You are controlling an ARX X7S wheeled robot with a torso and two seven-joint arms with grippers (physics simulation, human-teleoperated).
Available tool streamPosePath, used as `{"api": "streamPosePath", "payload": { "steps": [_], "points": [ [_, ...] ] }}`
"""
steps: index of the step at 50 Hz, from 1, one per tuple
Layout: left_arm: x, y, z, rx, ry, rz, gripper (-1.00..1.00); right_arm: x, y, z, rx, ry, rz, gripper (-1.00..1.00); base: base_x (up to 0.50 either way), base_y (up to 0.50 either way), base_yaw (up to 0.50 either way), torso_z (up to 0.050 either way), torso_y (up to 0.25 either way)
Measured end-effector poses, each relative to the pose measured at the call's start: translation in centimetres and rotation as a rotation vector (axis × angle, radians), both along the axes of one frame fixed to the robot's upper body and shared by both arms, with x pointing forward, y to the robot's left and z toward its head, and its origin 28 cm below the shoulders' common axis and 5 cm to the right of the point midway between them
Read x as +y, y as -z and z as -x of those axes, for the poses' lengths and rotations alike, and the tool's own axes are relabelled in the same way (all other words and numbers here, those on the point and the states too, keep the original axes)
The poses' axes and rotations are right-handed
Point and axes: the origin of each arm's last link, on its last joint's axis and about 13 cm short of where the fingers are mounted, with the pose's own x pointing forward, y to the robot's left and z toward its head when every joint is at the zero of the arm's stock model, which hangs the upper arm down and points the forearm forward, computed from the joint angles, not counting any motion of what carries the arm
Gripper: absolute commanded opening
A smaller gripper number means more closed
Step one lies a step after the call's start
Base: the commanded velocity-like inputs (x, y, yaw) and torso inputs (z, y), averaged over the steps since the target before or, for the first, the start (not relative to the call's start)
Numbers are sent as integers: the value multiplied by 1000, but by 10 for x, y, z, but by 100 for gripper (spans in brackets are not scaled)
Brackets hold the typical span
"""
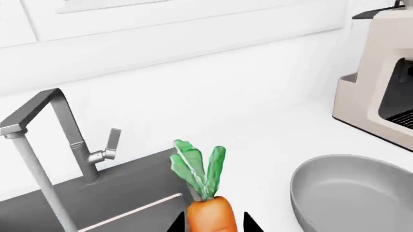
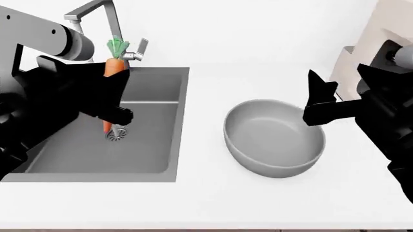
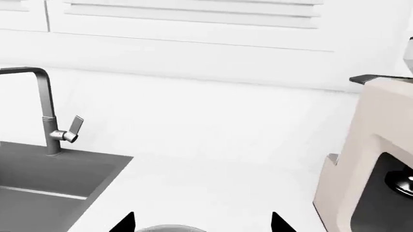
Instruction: Pick the eggplants and oranges from the sink and place them in one bowl. Place the carrot in the other bowl. Then turn off the sink faucet.
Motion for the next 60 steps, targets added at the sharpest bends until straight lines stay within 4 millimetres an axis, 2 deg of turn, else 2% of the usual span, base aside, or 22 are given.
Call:
{"api": "streamPosePath", "payload": {
  "steps": [12, 25, 32, 40, 52, 60],
  "points": [
    [-2, -1, 0, -1, 9, 3, -100, 1, 1, -1, 4, -5, -3, 100, 0, -500, 0, 0, 0],
    [-8, -5, -3, 6, 51, 0, -100, 2, 3, -3, 5, -8, -6, 100, 0, -17, 0, 0, 0],
    [-24, -10, -12, 55, 126, -9, -100, 1, 2, -4, 1, -3, -6, 100, 0, 0, 0, 0, 0],
    [-50, -22, -30, 128, 236, -25, -100, 0, 0, -1, -8, 14, -5, 100, 0, 0, 0, 0, 0],
    [-90, -37, -51, 222, 406, -86, -100, -5, -7, 9, -25, 44, 5, 100, 0, 0, 0, 0, 0],
    [-111, -40, -67, 283, 467, -130, -100, -7, -11, 15, -32, 58, 10, 100, 0, 0, 0, 0, 0]
  ]
}}
